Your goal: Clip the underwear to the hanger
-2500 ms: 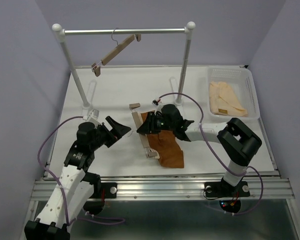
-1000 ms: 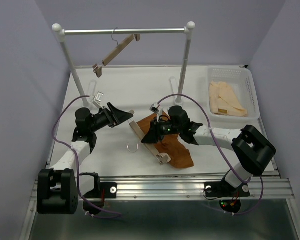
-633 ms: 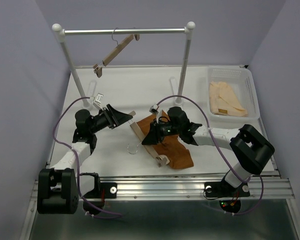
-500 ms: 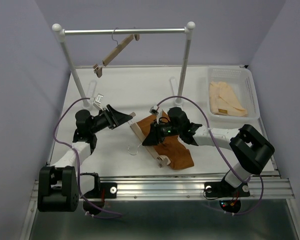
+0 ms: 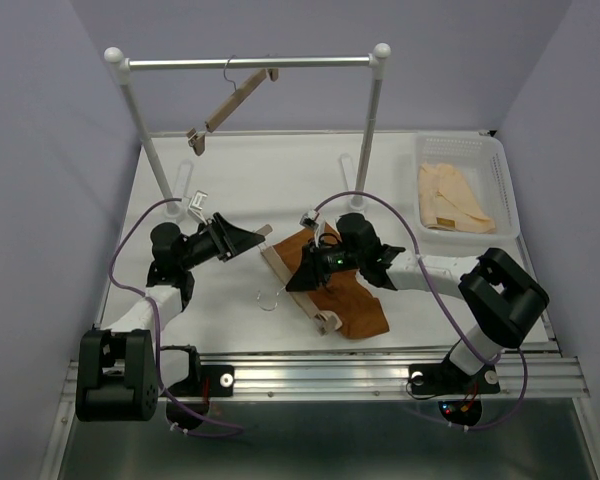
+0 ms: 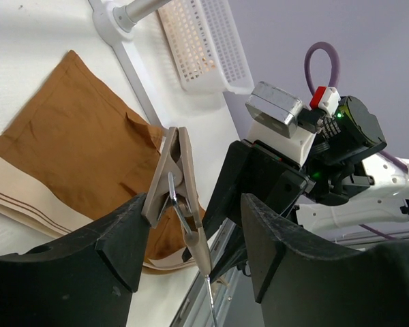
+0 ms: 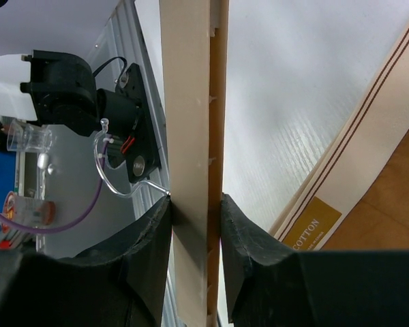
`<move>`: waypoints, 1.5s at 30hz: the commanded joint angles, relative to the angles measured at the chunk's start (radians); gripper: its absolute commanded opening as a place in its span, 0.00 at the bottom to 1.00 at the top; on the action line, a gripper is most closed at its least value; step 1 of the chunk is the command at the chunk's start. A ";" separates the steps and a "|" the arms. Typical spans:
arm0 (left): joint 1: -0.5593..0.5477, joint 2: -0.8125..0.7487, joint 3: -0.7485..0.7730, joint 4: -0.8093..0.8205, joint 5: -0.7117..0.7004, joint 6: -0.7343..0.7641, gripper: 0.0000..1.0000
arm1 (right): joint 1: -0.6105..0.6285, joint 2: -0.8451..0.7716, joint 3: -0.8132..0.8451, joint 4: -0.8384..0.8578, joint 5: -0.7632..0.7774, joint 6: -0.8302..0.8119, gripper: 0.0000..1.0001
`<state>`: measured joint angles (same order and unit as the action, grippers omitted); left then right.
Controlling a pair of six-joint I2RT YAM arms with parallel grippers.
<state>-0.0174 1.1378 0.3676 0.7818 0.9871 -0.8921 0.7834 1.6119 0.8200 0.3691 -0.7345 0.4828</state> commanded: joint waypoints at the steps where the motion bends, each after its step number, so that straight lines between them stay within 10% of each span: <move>1: 0.005 -0.013 -0.009 0.086 0.031 -0.008 0.61 | -0.012 0.002 0.008 0.034 -0.025 -0.001 0.01; 7: 0.005 -0.012 -0.010 0.089 0.027 -0.016 0.44 | -0.012 0.008 0.008 0.034 -0.032 0.000 0.01; 12: 0.005 0.002 -0.012 0.089 0.018 -0.024 0.00 | -0.012 0.014 0.007 0.033 -0.032 0.002 0.01; 25: 0.005 -0.066 -0.035 0.042 -0.058 -0.030 0.00 | -0.012 0.005 0.010 0.011 -0.016 -0.015 0.01; 33: 0.004 -0.061 -0.010 0.028 -0.027 -0.041 0.44 | -0.012 0.028 0.018 0.004 -0.069 -0.026 0.01; 45: 0.004 -0.044 0.005 0.016 -0.019 -0.031 0.50 | -0.012 0.034 0.022 0.004 -0.135 -0.023 0.01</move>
<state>-0.0174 1.0973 0.3302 0.7647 0.9421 -0.9348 0.7780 1.6421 0.8200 0.3481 -0.8249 0.4706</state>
